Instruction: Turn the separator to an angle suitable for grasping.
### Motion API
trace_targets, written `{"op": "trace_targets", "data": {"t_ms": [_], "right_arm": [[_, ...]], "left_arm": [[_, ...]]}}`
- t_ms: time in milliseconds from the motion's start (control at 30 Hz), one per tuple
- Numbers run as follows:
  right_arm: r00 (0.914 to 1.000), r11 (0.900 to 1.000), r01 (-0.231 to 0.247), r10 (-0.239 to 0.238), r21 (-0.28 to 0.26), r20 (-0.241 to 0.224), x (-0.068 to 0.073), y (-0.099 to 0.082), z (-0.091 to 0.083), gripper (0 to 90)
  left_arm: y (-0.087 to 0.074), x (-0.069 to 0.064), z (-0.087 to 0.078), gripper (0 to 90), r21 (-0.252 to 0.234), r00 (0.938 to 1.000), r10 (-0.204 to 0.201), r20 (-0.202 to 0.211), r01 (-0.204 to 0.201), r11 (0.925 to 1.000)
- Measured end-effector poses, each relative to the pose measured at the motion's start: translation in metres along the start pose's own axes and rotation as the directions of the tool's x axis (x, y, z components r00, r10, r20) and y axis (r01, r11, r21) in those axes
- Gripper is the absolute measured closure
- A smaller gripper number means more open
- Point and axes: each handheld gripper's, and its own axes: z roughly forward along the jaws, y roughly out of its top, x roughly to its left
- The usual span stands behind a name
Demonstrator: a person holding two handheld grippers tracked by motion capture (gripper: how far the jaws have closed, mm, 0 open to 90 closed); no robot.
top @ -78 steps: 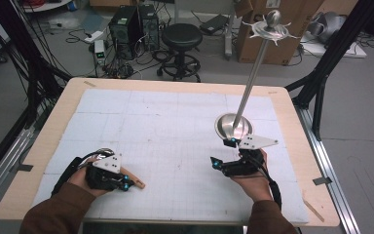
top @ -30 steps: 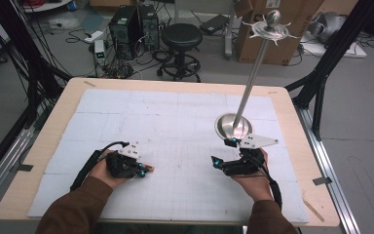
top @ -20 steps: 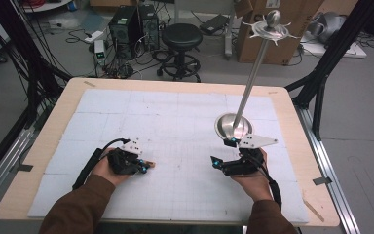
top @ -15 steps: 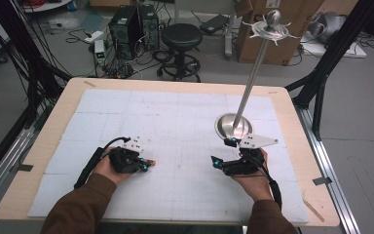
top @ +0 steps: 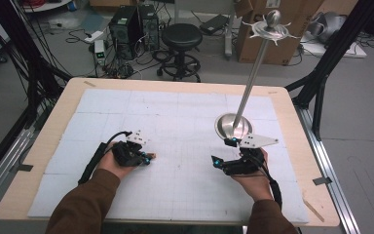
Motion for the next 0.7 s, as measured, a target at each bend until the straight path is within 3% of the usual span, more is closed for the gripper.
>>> {"op": "trace_targets", "data": {"t_ms": [233,433,700], "right_arm": [[1.0,1.0,-0.003,0.003,0.003,0.001,0.001,0.0,0.0,16.8],[1.0,0.9999,0.004,-0.004,0.012,0.0,0.001,-0.001,0.001,16.8],[1.0,0.9998,0.007,-0.007,0.017,-0.001,0.002,-0.001,0.0,16.7]], "left_arm": [[0.0,-0.001,-0.002,89.6,-0.006,1.0,-0.003,0.002,0.003,1.0],[0.001,-0.005,-0.009,87.6,-0.046,0.9981,0.005,0.062,-0.002,0.999],[-0.001,-0.012,-0.028,72.2,-0.124,0.9938,0.011,0.11,0.003,0.9922]]}}
